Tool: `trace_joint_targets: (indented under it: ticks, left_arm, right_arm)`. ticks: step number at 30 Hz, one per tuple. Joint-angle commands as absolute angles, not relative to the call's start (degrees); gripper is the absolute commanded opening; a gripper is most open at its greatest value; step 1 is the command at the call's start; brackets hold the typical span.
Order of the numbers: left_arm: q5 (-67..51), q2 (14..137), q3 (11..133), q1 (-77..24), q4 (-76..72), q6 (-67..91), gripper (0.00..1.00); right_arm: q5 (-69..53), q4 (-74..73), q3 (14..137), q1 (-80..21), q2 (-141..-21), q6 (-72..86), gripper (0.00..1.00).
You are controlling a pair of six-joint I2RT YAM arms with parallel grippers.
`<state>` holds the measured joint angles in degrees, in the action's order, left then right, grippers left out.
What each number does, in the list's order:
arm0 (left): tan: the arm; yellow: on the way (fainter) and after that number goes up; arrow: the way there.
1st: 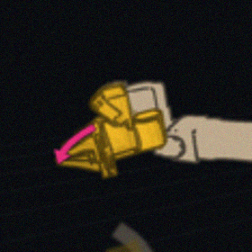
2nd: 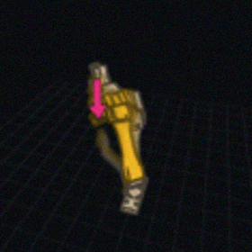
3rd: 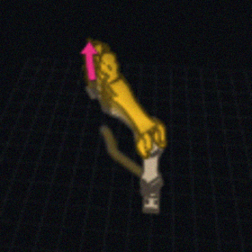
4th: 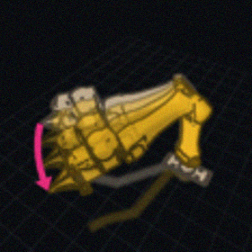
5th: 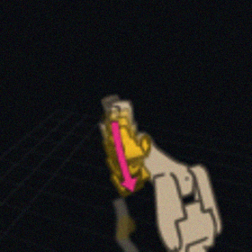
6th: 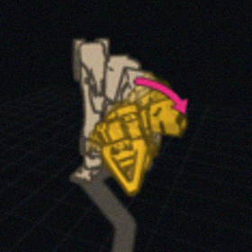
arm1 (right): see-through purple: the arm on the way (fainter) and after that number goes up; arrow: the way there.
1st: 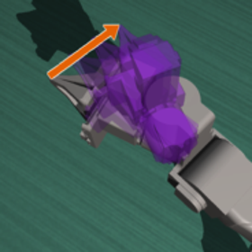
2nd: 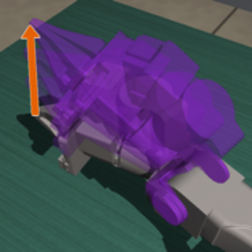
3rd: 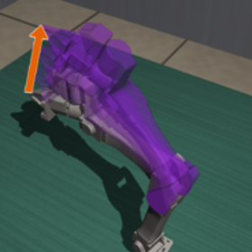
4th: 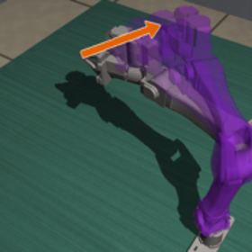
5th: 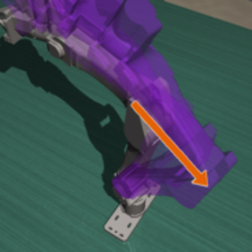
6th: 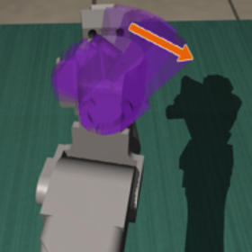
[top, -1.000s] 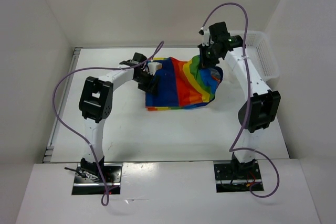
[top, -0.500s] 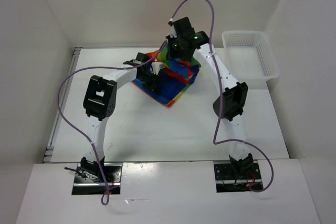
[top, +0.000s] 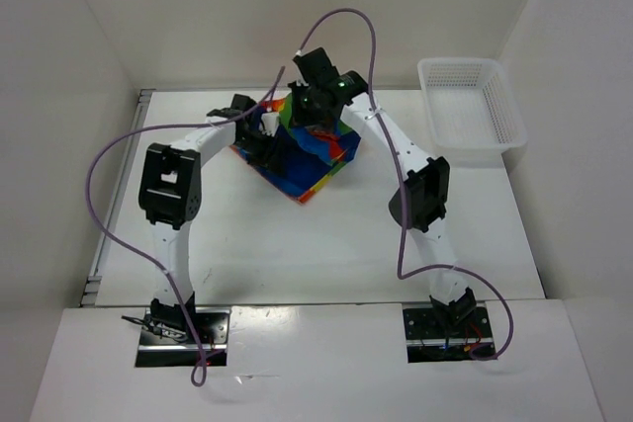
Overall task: Fold and stack the shorts
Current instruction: Fold the shorts
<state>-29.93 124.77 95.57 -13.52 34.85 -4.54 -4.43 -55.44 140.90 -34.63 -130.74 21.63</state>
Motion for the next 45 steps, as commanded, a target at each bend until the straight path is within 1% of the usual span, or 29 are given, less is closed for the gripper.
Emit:
trace_joint_targets:
  ticks: [1,4,6,10,12,14,18,19,22,23,25,27,28,29,30,32,33,34,35,36,38,42,43,45]
  left_arm:
    - [-32.1,116.6,95.2,-9.9,40.6,-7.8,0.58]
    - [-34.4,112.1,95.2,-7.7,43.0,-8.4,0.68]
    - [-34.5,110.0,95.2,-6.2,43.7,-9.0,0.7]
    - [-27.3,109.4,90.9,-1.0,41.8,-6.6,0.71]
    - [-25.9,111.0,88.2,1.9,39.6,-5.9,0.71]
    - [-22.9,113.4,87.6,1.9,37.0,-5.9,0.71]
    - [-23.2,119.6,90.3,1.9,36.4,-5.9,0.68]
    - [-23.2,120.4,90.9,1.9,35.6,-5.9,0.64]
    - [-23.2,123.6,92.4,0.6,33.8,-5.3,0.58]
    - [-23.8,123.6,92.4,-0.2,33.2,-5.8,0.54]
    - [-24.9,124.2,93.0,-1.0,31.7,-5.8,0.5]
    - [-25.4,124.9,93.0,-1.8,31.2,-6.5,0.46]
    - [-25.4,125.5,93.0,-2.5,31.2,-6.5,0.46]
    - [-25.4,126.0,93.0,-2.5,31.2,-6.5,0.45]
    - [-25.4,126.0,93.0,-2.5,30.7,-6.5,0.45]
    - [-25.4,126.0,92.1,-2.5,30.7,-6.5,0.45]
    - [-25.4,126.0,92.1,-1.8,30.0,-6.5,0.45]
    - [-25.4,126.0,91.3,-1.8,29.4,-6.5,0.45]
    - [-25.4,125.5,91.3,-0.4,29.4,-6.5,0.45]
    - [-25.4,125.5,91.3,-0.4,29.4,-6.5,0.45]
    - [-25.4,125.5,92.0,1.2,29.4,-6.0,0.45]
    - [-25.4,124.5,93.2,2.5,30.0,-6.0,0.45]
    - [-25.4,124.5,93.3,2.5,30.0,-6.0,0.46]
    - [-25.4,123.9,93.3,3.0,30.0,-6.0,0.46]
  right_arm:
    - [-3.4,-51.7,139.7,-37.1,-130.9,23.5,0.0]
    - [-0.9,-50.4,137.6,-37.1,-130.9,23.5,0.0]
    - [0.5,-49.8,137.5,-37.1,-130.9,23.5,0.0]
    - [1.7,-48.8,138.2,-38.4,-130.9,24.0,0.0]
    - [1.7,-48.1,138.9,-38.9,-131.5,24.0,0.0]
    - [2.2,-47.6,139.7,-40.3,-132.2,24.6,0.0]
    - [2.8,-47.5,143.3,-41.7,-134.8,25.1,0.0]
    - [2.8,-47.0,143.9,-42.3,-136.0,25.1,0.0]
    - [3.4,-46.3,146.4,-43.0,-138.8,25.8,0.0]
    - [3.4,-45.7,147.1,-43.6,-139.6,25.8,0.0]
    - [3.4,-44.9,149.2,-44.2,-141.2,25.8,0.0]
    - [1.9,-43.9,151.1,-45.0,-143.9,26.5,0.11]
    - [1.2,-43.0,151.6,-45.7,-144.7,26.5,0.19]
    - [0.0,-42.4,152.1,-46.3,-146.1,26.5,0.36]
    - [-3.6,-41.8,153.4,-46.3,-146.8,26.5,0.43]
    - [-6.4,-40.8,154.5,-46.8,-147.3,25.1,0.55]
    - [-11.9,-40.1,155.0,-47.5,-147.3,23.2,0.63]
    - [-14.9,-40.1,156.0,-47.5,-147.3,22.4,0.67]
    - [-19.0,-39.6,156.5,-47.5,-146.8,21.7,0.7]
    - [-20.4,-39.6,156.5,-47.5,-146.2,20.3,0.7]
    - [-22.3,-39.6,155.8,-48.0,-143.5,18.9,0.74]
    - [-28.1,-40.1,151.7,-48.0,-137.2,14.7,0.74]
    - [-31.1,-40.1,151.1,-48.0,-135.9,11.8,0.74]
    - [-30.6,-40.8,149.7,-49.3,-132.5,9.2,0.74]
